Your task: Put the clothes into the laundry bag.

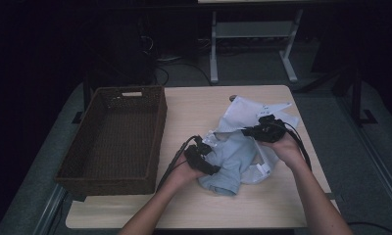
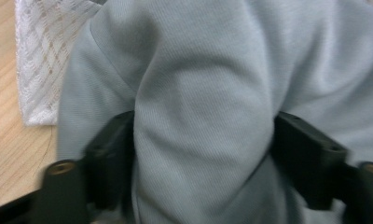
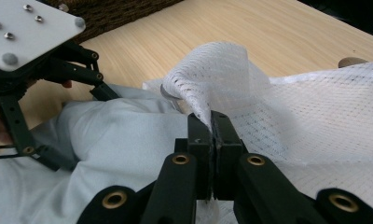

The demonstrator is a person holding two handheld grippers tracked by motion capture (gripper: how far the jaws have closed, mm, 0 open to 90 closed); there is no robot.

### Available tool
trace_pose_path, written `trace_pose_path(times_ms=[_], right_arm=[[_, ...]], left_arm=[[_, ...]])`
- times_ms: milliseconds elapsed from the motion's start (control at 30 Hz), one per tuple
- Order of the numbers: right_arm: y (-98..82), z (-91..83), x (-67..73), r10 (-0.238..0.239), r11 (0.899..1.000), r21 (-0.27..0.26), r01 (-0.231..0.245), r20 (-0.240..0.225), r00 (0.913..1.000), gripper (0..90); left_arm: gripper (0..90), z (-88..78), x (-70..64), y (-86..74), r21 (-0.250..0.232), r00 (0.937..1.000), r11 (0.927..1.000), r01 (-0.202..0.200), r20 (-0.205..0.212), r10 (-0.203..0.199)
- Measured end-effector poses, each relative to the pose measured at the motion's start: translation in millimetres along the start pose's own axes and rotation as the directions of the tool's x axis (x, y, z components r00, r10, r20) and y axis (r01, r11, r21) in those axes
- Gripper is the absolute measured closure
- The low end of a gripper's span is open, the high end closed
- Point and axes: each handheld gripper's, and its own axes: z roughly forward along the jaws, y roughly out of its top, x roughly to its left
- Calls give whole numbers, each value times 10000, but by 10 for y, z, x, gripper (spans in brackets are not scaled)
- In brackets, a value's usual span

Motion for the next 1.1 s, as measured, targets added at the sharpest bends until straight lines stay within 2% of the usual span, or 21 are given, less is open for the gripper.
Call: trace_pose_path(times_ms=[33, 100, 133, 267, 367, 400, 433, 600, 767, 933, 1000, 1100], right_arm=[[0, -1, 0, 24, 10000, 17, -24, 5, 10000, 877], [-2, -1, 0, 54, 10000, 30, -54, -2, 10000, 877], [-2, 1, 0, 45, 10000, 38, -45, 0, 10000, 877], [-3, 7, 5, -19, 10000, 72, 18, 17, 10000, 877], [-6, 14, 3, -38, 10000, 89, 38, 12, 10000, 877], [-8, 23, 4, -14, 9999, 126, 14, -13, 10000, 877], [-8, 23, 4, -14, 9999, 126, 14, -13, 10000, 877], [-6, 35, 12, -28, 9999, 154, 29, -78, 10000, 877], [10, 18, 37, -27, 9999, 98, 29, -167, 9999, 878], [38, -14, 72, -12, 10000, -14, 12, -322, 9995, 878], [54, -33, 91, -22, 9999, -108, 18, -415, 9991, 878], [75, -58, 117, -65, 9998, -212, 54, -511, 9987, 878]], left_arm=[[416, -21, -8, -1, -31, 9997, 10000, -73, 253, 74], [559, -24, -16, -1, -51, 9992, 10000, -43, 397, 45], [620, -32, -12, 2, 2, 9975, 10000, 22, 712, -22], [710, -44, -7, 5, 8, 9966, 9999, 100, 815, -101], [729, -62, 7, 1, -51, 9909, 9988, 488, 1259, -478], [735, -96, -1, 8, -36, 9861, 9986, 523, 1583, -511], [735, -96, -1, 8, -36, 9861, 9986, 523, 1583, -511], [737, -217, -85, 45, -513, 9715, 9949, 872, 2254, -735], [738, -273, -146, 107, -981, 9613, 9883, 1172, 2611, -881], [739, -307, -167, 183, -1357, 9566, 9799, 1460, 2720, -1048], [740, -329, -169, 207, -1494, 9573, 9777, 1478, 2699, -1035], [740, -420, -193, 269, -1895, 9596, 9702, 1511, 2638, -979]])
